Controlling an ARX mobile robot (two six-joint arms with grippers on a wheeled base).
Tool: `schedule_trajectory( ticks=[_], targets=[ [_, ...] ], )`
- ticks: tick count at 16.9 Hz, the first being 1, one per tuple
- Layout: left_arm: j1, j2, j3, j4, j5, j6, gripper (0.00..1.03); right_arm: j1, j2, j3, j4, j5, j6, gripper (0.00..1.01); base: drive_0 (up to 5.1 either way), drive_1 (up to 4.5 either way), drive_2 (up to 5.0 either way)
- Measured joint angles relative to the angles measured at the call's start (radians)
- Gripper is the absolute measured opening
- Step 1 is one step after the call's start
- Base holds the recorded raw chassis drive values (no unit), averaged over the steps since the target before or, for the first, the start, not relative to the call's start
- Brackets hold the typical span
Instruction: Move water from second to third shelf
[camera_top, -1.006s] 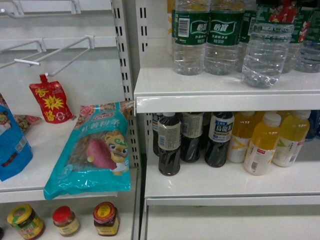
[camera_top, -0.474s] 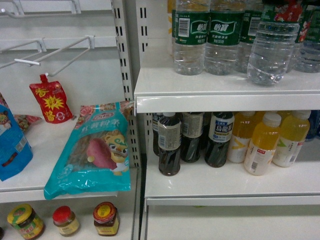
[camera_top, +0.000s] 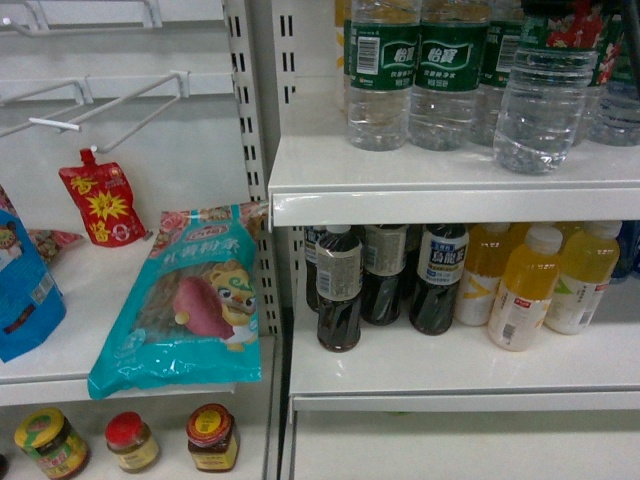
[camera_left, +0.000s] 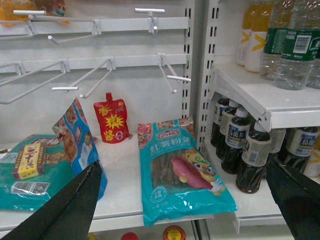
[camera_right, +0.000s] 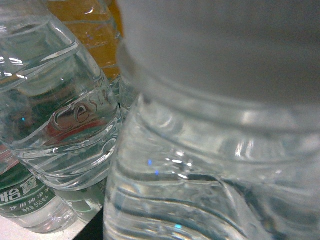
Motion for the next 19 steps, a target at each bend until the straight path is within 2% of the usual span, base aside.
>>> schedule_trajectory(
  ticks=[2, 6, 7, 8, 9, 14, 19],
  targets=[
    [0.0, 0.0, 0.0, 0.0, 0.0, 0.0, 0.98, -0.003, 0.0, 0.0, -0.002, -0.005, 0.0, 0.55, 0.0, 0.0, 0.0],
    [0.0, 0.0, 0.0, 0.0, 0.0, 0.0, 0.98, -0.005, -0.013, -0.002, 0.018, -0.01, 0.001, 0.92, 0.0, 0.0, 0.0],
    [0.0, 0.0, 0.0, 0.0, 0.0, 0.0, 0.98, -0.005, -0.015, -0.003, 0.018, -0.011, 0.0, 0.9, 0.0, 0.0, 0.0],
    [0.0, 0.0, 0.0, 0.0, 0.0, 0.0, 0.98, -0.005, -0.015, -0.003, 0.012, -0.015, 0.001, 0.97, 0.0, 0.0, 0.0],
    [0.0, 0.0, 0.0, 0.0, 0.0, 0.0, 0.98, -0.005, -0.015, -0.003, 0.011, -0.019, 0.001, 0.99, 0.0, 0.0, 0.0],
    [0.0, 0.0, 0.0, 0.0, 0.0, 0.0, 0.98, -0.018, -0.027, -0.019, 0.01, -0.026, 0.001, 0.98, 0.0, 0.0, 0.0],
    [0.0, 0.0, 0.0, 0.0, 0.0, 0.0, 0.98, -0.024, -0.087, -0.064, 0.011, -0.061, 0.0, 0.98, 0.0, 0.0, 0.0]
  ],
)
